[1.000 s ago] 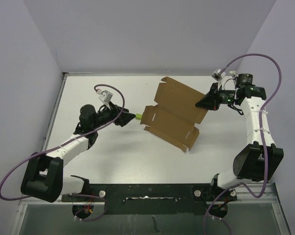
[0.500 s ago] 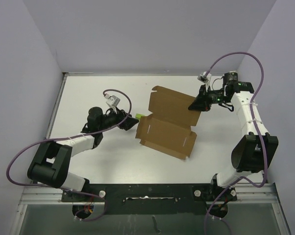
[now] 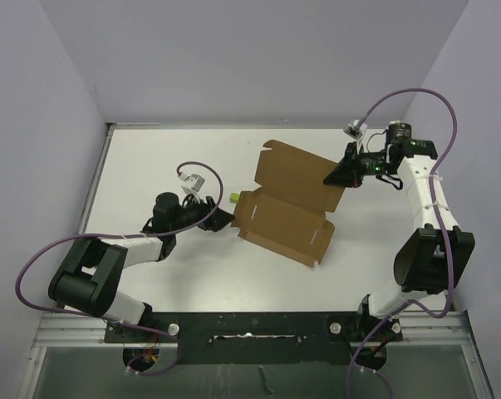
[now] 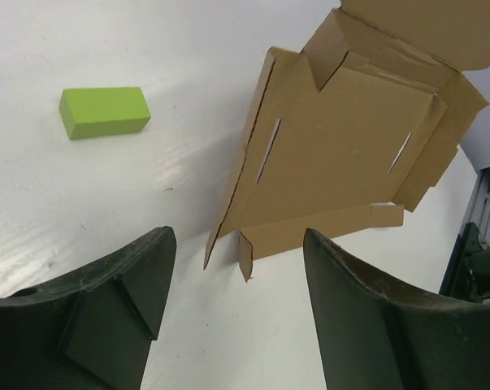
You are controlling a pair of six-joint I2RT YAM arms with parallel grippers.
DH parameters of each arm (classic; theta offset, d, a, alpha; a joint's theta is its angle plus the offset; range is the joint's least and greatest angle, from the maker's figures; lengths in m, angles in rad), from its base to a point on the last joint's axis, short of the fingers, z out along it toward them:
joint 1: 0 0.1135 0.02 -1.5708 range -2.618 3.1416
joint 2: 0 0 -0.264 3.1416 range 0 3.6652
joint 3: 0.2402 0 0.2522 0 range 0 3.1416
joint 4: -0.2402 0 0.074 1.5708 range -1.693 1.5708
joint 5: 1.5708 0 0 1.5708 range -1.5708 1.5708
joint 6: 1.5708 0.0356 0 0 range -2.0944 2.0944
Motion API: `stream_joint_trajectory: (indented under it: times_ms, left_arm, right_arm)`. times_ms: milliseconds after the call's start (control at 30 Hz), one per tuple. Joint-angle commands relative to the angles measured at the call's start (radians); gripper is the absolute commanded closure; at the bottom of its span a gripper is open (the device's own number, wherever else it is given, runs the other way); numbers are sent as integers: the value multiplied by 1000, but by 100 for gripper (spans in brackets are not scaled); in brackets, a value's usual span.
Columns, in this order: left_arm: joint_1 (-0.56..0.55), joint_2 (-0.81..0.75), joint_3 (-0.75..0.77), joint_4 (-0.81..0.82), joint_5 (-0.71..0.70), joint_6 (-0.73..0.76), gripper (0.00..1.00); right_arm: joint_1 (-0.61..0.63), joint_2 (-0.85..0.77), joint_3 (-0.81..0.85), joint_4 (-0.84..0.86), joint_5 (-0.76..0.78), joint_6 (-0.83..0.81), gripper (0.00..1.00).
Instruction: Fold the paper box
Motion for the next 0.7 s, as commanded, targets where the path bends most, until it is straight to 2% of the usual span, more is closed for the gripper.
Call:
stream_joint_trajectory:
  times_ms: [0, 167, 333, 433, 533, 667]
  left_arm:
    - [7, -10, -46, 86, -42, -108, 38]
    - [21, -14, -130, 235, -63, -234, 39]
    - [23, 4, -145, 325, -64, -342, 40]
    - [23, 19, -141, 349, -71, -382, 39]
    - [22, 20, -136, 333, -85, -357, 38]
    - [23, -10, -126, 301, -97, -234, 38]
  right_arm:
    - [-38, -47, 11, 42, -91, 41, 100]
    - [-83, -70, 7, 91, -176, 125, 100]
    - [-85, -107, -32, 204, -168, 245, 100]
    - [-85, -103, -53, 216, -160, 252, 100]
    - [-71, -92, -49, 162, -148, 177, 100]
    - [-34, -88, -27, 90, -117, 103, 100]
